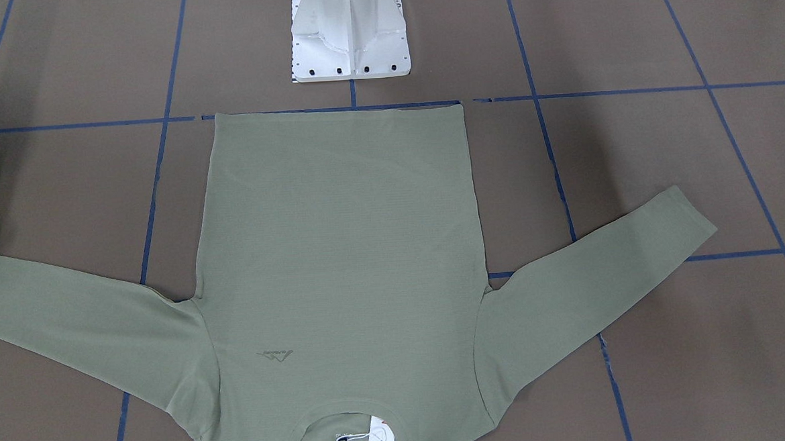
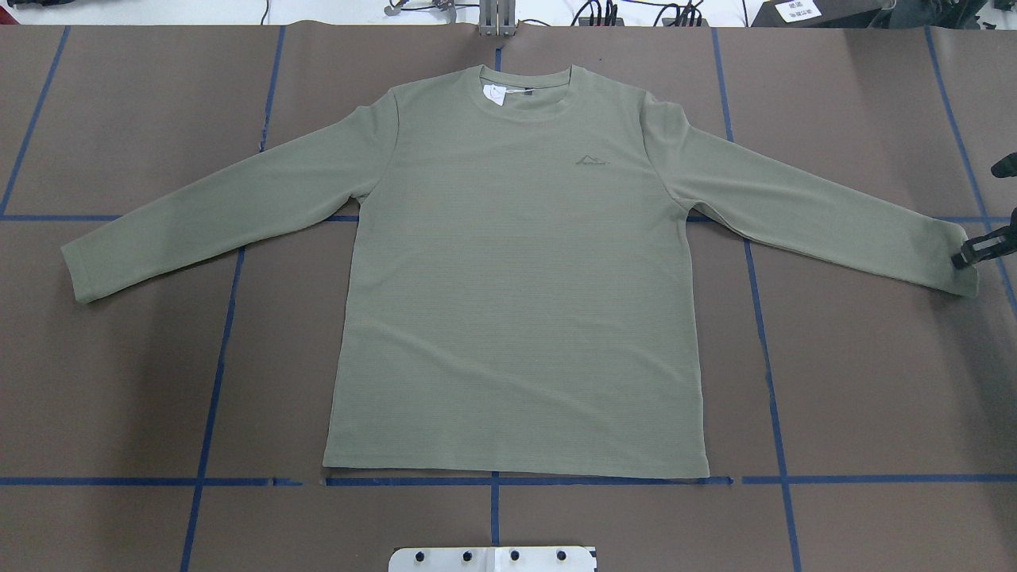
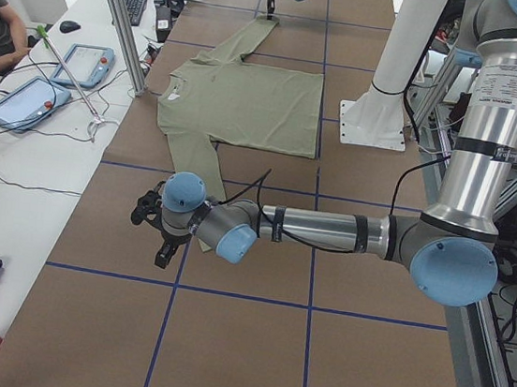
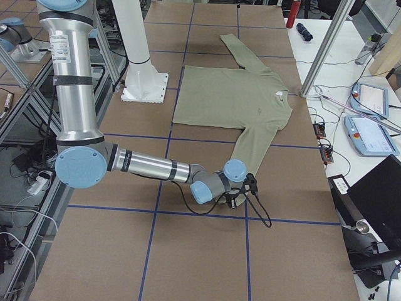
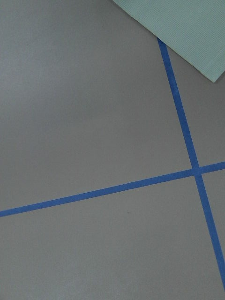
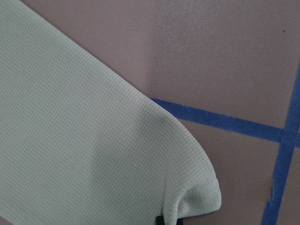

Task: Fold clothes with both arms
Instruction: 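Lower the right gripper to the cuff of the sleeve nearest it and grasp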

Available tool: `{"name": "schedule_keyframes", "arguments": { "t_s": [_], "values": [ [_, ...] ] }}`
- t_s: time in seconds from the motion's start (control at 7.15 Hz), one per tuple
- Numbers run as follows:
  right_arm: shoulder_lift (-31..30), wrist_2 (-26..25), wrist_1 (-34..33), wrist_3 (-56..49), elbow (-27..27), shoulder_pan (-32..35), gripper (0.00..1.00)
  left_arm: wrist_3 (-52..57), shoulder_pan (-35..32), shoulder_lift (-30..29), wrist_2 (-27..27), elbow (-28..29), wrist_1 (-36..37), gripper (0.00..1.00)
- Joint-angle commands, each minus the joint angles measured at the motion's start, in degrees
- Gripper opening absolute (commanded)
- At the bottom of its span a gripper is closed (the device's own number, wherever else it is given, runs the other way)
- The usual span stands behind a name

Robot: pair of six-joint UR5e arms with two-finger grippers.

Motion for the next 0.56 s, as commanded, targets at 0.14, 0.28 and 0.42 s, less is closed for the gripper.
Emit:
{"name": "schedule_keyframes", "arguments": {
  "t_s": [0.14, 0.28, 0.42],
  "values": [
    [-0.3, 6.9, 0.0, 0.1, 5.4, 3.6, 0.00, 0.0, 0.1, -0.2, 0.0, 0.0, 0.0, 1.00],
    [1.2, 7.9, 0.0, 2.1, 6.6, 3.5, 0.00, 0.0, 0.0, -0.4, 0.0, 0.1, 0.1, 1.00],
    [4.5, 10.6, 0.0, 8.0, 7.6, 3.5, 0.00, 0.0, 0.0, -0.5, 0.0, 0.1, 0.1, 1.00]
  ]
}}
